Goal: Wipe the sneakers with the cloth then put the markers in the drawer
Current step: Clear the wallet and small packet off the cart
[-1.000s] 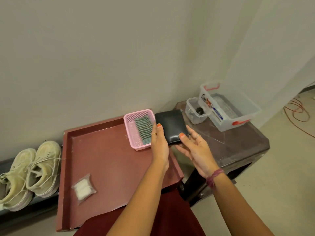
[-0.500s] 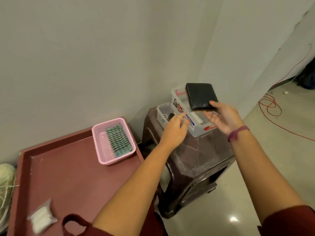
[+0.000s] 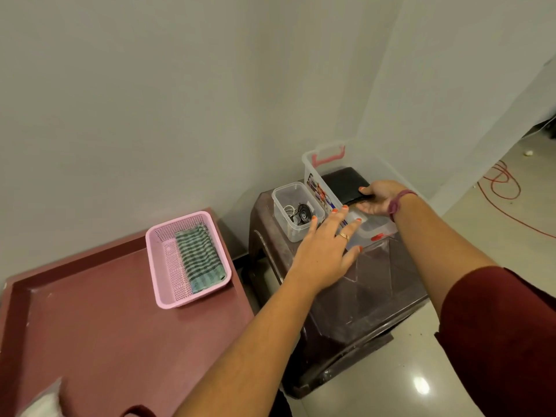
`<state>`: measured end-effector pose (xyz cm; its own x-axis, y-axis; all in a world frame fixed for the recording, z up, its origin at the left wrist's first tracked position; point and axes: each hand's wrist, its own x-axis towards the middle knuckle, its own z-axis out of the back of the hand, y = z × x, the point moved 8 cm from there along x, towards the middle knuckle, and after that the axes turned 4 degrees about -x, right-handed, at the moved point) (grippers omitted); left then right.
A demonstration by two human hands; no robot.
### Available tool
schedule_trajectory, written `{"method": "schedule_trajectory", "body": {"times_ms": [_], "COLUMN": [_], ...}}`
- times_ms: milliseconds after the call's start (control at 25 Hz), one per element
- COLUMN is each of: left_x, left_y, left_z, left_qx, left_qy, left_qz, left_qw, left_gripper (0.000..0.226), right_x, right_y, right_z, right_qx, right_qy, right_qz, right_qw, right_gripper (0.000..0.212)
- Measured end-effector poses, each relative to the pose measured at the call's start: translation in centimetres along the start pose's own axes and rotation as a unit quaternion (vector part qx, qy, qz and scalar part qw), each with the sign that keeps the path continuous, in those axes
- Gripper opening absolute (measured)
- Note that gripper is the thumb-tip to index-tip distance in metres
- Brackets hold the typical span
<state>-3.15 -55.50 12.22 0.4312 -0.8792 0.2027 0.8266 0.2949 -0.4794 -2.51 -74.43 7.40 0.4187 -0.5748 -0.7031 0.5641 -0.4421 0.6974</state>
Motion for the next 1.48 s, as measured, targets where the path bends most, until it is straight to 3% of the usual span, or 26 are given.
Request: {"method": "schedule_trajectory", "body": {"times_ms": [200, 320, 400, 480, 560, 680, 880, 1040, 1240, 1320, 1480], "left_x": [0.3, 0.1, 0.0, -0.3, -1.0, -3.8, -12.0, -20.7, -32.7, -37.4, -45.7], "left_y": [0.3, 0.2, 0.3, 0.1, -0.2, 0.0, 4.3, 9.3, 16.1, 19.3, 23.9], "left_z": [-0.5, -0.9, -1.2, -1.2, -0.3, 2.9, 8.0, 11.8, 15.2, 15.7, 15.8], "left_qx": [-0.026, -0.016, 0.007, 0.031, 0.021, -0.056, -0.159, -0.165, -0.146, -0.152, -0.209], "left_qy": [-0.024, -0.015, 0.009, 0.041, 0.045, -0.025, -0.139, -0.220, -0.284, -0.295, -0.329], "left_qz": [0.015, 0.029, 0.035, 0.030, 0.025, 0.047, 0.115, 0.183, 0.285, 0.347, 0.495], "left_qw": [0.999, 0.999, 0.999, 0.998, 0.998, 0.997, 0.971, 0.944, 0.904, 0.877, 0.777], "left_gripper": [0.048, 0.052, 0.056, 0.062, 0.065, 0.064, 0.053, 0.044, 0.040, 0.040, 0.045], "right_x": [0.9, 0.5, -1.2, -2.8, -4.8, -9.0, -17.8, -22.4, -24.4, -24.7, -24.4], "right_y": [1.4, 2.2, 2.7, 3.5, 4.0, 3.6, 1.3, -2.8, -10.6, -14.0, -20.7], "right_z": [1.2, 0.6, 0.6, 1.1, 1.4, 0.6, -4.8, -12.9, -24.2, -28.7, -37.0], "right_qx": [-0.156, -0.232, -0.284, -0.282, -0.214, -0.100, 0.049, 0.124, 0.129, 0.114, 0.029], "right_qy": [-0.119, -0.102, -0.137, -0.185, -0.186, -0.146, -0.049, 0.067, 0.140, 0.165, 0.204], "right_qz": [0.064, 0.117, 0.144, 0.185, 0.225, 0.270, 0.338, 0.314, 0.224, 0.183, 0.119], "right_qw": [0.979, 0.960, 0.938, 0.923, 0.932, 0.946, 0.938, 0.939, 0.956, 0.963, 0.971], "right_gripper": [0.007, 0.031, 0.027, 0.019, 0.030, 0.038, 0.023, 0.020, 0.019, 0.021, 0.027]}}
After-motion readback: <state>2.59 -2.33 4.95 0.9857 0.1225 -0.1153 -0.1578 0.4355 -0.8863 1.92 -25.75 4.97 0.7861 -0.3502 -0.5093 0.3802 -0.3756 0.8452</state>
